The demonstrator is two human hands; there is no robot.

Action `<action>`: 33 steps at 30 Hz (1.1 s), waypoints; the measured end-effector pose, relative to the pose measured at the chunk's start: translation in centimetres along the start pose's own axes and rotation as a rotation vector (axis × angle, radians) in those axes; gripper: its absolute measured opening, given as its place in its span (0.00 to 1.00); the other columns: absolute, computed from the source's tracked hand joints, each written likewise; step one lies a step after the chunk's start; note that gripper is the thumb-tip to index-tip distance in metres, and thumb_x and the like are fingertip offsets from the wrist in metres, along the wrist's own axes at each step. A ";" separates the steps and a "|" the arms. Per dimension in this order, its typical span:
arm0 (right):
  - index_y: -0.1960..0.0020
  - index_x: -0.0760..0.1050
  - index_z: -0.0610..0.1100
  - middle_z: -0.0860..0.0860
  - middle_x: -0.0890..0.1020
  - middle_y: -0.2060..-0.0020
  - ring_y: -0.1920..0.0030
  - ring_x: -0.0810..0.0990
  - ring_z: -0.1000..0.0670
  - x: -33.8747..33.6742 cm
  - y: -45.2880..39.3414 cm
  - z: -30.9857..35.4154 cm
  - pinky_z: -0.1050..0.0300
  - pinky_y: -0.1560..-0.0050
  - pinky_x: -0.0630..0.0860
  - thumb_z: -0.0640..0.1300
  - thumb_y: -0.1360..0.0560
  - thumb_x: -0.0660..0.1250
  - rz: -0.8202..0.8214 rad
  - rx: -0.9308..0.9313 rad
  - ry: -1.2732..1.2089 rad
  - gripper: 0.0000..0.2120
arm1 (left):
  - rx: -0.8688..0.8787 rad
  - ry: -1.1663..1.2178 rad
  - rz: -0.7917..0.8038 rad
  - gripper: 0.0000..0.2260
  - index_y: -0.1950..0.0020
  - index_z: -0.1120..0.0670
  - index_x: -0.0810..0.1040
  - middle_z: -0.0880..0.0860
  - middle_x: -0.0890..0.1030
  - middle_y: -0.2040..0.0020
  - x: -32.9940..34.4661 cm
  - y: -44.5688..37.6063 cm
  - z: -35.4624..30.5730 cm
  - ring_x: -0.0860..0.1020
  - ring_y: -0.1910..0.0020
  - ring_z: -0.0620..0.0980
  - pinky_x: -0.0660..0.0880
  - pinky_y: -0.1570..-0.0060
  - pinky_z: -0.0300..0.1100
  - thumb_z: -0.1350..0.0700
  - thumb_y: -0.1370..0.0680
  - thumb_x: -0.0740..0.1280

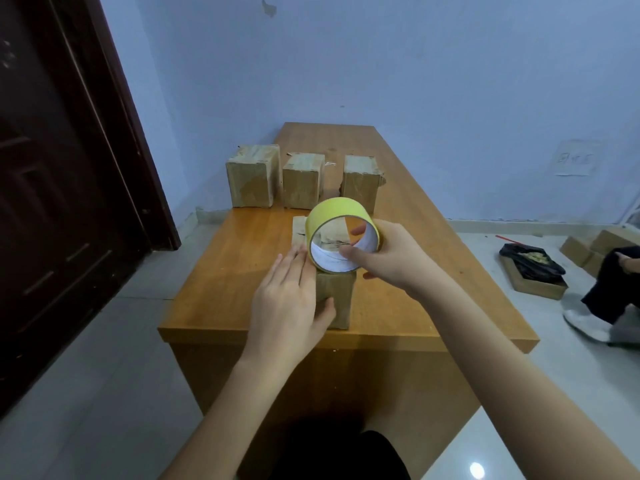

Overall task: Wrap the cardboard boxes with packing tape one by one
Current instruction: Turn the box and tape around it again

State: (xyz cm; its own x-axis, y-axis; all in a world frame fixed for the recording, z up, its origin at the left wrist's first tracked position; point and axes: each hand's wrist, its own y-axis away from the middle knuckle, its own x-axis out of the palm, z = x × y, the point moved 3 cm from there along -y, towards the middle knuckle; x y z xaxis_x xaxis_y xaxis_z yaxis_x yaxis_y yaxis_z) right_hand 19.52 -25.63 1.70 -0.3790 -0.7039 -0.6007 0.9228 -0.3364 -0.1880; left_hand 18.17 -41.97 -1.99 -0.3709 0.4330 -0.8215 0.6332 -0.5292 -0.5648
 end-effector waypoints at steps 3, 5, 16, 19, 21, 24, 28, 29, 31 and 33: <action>0.57 0.68 0.47 0.49 0.76 0.59 0.60 0.78 0.50 0.3 -0.1 0.1 0.61 0.70 0.79 0.40 0.22 0.63 -0.016 0.012 -0.052 0.07 | -0.010 -0.008 -0.008 0.27 0.41 0.64 0.78 0.61 0.79 0.41 0.0 0.0 0.0 0.77 0.40 0.56 0.68 0.38 0.49 0.47 0.33 0.75; 0.55 0.68 0.43 0.43 0.77 0.54 0.55 0.79 0.46 -0.4 -0.2 -0.2 0.58 0.68 0.80 0.35 0.22 0.59 0.031 0.071 -0.169 0.05 | -0.012 -0.011 -0.007 0.28 0.40 0.63 0.78 0.60 0.79 0.40 -0.1 -0.2 -0.1 0.77 0.40 0.55 0.69 0.39 0.49 0.46 0.33 0.75; 0.47 0.73 0.36 0.43 0.80 0.54 0.54 0.80 0.48 0.5 0.9 -1.9 0.58 0.63 0.82 0.42 0.21 0.63 -0.028 0.161 -0.404 0.09 | 0.001 0.001 -0.007 0.31 0.37 0.62 0.76 0.59 0.77 0.38 -0.1 -0.1 0.0 0.76 0.39 0.56 0.72 0.43 0.50 0.46 0.34 0.76; 0.49 0.71 0.37 0.43 0.77 0.56 0.56 0.79 0.49 0.0 0.9 -2.0 0.57 0.62 0.82 0.40 0.20 0.60 -0.010 0.175 -0.456 0.05 | 0.009 0.005 -0.006 0.31 0.37 0.62 0.76 0.59 0.77 0.38 -0.2 -0.3 -0.2 0.76 0.39 0.56 0.74 0.44 0.50 0.47 0.34 0.76; 0.51 0.70 0.38 0.43 0.76 0.57 0.57 0.79 0.50 -0.2 1.0 -2.2 0.57 0.63 0.82 0.39 0.20 0.60 0.004 0.182 -0.501 0.04 | 0.020 -0.001 -0.009 0.30 0.37 0.62 0.76 0.59 0.78 0.39 -0.2 -0.3 -0.1 0.76 0.39 0.56 0.75 0.46 0.50 0.48 0.34 0.76; 0.52 0.70 0.39 0.43 0.76 0.58 0.59 0.80 0.51 -0.2 1.3 -2.6 0.59 0.66 0.80 0.38 0.20 0.61 -0.009 0.192 -0.590 0.03 | 0.033 -0.020 -0.005 0.31 0.36 0.61 0.76 0.59 0.77 0.38 -0.2 -0.4 -0.4 0.76 0.38 0.55 0.75 0.47 0.48 0.48 0.34 0.76; 0.51 0.71 0.38 0.43 0.81 0.59 0.61 0.83 0.50 -0.4 1.6 -3.3 0.55 0.67 0.81 0.35 0.21 0.61 -0.049 0.215 -0.742 0.01 | 0.034 -0.020 0.006 0.32 0.36 0.61 0.75 0.58 0.77 0.37 -0.1 -0.3 -0.4 0.75 0.38 0.55 0.75 0.46 0.47 0.47 0.34 0.76; 0.50 0.70 0.37 0.42 0.83 0.62 0.62 0.84 0.48 -0.5 1.6 -3.6 0.53 0.67 0.81 0.33 0.21 0.60 -0.065 0.239 -0.840 0.01 | 0.034 -0.016 0.004 0.32 0.35 0.61 0.75 0.58 0.76 0.37 0.0 -0.3 -0.2 0.75 0.37 0.54 0.75 0.46 0.47 0.47 0.34 0.76; 0.49 0.68 0.36 0.44 0.84 0.66 0.64 0.85 0.46 -0.2 1.8 -4.2 0.49 0.68 0.82 0.31 0.22 0.58 -0.097 0.292 -0.984 0.04 | 0.040 0.002 0.005 0.32 0.34 0.60 0.74 0.57 0.75 0.36 0.1 -0.1 0.1 0.74 0.37 0.54 0.74 0.45 0.47 0.48 0.34 0.76; 0.47 0.68 0.36 0.47 0.85 0.67 0.64 0.85 0.48 -0.3 1.7 -4.4 0.51 0.67 0.82 0.32 0.21 0.58 -0.116 0.261 -0.873 0.05 | 0.036 0.020 -0.007 0.32 0.35 0.60 0.75 0.57 0.76 0.36 0.0 -0.2 0.3 0.74 0.37 0.54 0.74 0.45 0.47 0.47 0.34 0.76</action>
State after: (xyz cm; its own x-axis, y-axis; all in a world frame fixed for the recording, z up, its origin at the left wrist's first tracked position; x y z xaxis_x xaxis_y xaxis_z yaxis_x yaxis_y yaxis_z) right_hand 21.54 -23.21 -1.89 -0.4844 -0.8438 0.2309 0.8708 -0.4904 0.0344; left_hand 17.83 -42.12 -1.92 -0.3610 0.4509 -0.8163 0.6059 -0.5520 -0.5729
